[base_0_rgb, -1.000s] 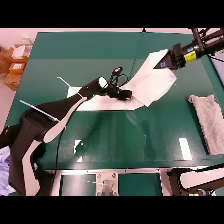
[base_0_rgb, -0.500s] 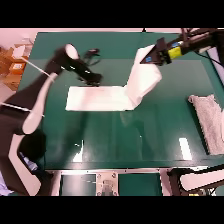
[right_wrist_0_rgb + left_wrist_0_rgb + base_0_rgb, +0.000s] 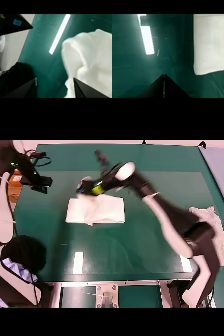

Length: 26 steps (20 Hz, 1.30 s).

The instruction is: Fold the shirts.

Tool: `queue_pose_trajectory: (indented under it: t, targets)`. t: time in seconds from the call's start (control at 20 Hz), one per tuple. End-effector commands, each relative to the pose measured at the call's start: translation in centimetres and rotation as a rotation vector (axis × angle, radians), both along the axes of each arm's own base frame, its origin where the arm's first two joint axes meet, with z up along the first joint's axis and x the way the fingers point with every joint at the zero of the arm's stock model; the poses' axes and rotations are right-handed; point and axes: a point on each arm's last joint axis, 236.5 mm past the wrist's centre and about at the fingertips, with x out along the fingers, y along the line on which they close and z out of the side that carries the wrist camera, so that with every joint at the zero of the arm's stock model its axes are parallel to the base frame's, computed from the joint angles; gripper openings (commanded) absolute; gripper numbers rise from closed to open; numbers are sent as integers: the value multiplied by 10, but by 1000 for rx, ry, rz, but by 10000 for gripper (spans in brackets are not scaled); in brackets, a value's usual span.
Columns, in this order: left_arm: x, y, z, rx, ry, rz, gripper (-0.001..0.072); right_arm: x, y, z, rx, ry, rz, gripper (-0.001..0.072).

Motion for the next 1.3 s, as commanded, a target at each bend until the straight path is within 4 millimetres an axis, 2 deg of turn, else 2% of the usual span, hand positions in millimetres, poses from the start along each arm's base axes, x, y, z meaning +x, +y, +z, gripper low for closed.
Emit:
queue_pose_trajectory:
  t: [0.0,0.05,0.15,0.3,0.4,0.5,0.55,0.6,0.7,0.75,0.85,0.95,1.05,1.1,1.15,1.2,1.25]
  targets:
    - [-7,21,3,18,18,6,24,4,50,-54,8,-62,-94,513]
    - [-7,20,3,15,18,6,24,7,36,-55,-30,-64,-67,487]
    - [-4,18,3,6,7,4,25,22,-14,-45,-83,-15,-35,486]
    - [-2,14,4,-13,-3,1,24,60,-122,-29,-141,93,-98,486]
    - [-2,13,4,-14,-3,0,24,71,-199,-37,-212,209,-162,487]
    - [-1,14,4,-14,-7,1,24,69,-258,-55,-276,324,-211,488]
    - [-1,14,4,-13,-7,2,24,64,-276,-67,-292,376,-229,494]
    - [-1,13,4,-14,-7,2,24,57,-287,-82,-297,431,-245,530]
    - [-1,13,4,-17,-6,9,24,33,-289,-117,-315,532,-241,556]
    - [-1,13,4,-17,-6,9,24,22,-283,-135,-322,566,-241,593]
    - [-1,13,4,-19,-6,14,24,8,-256,-151,-259,584,-226,593]
    - [-1,12,4,-20,-5,30,24,4,-223,-151,-180,569,-213,593]
    - [-1,9,4,-34,-5,32,24,6,-193,-141,-125,547,-212,592]
    - [-1,7,4,-43,-5,31,24,9,-181,-136,-101,534,-217,560]
    - [-2,5,4,-53,-3,36,25,11,-170,-130,-81,514,-216,230]
    - [-2,3,5,-62,-2,39,25,14,-163,-123,-70,489,-203,29]
    - [-2,1,5,-69,-2,41,24,19,-160,-112,-59,467,-193,20]
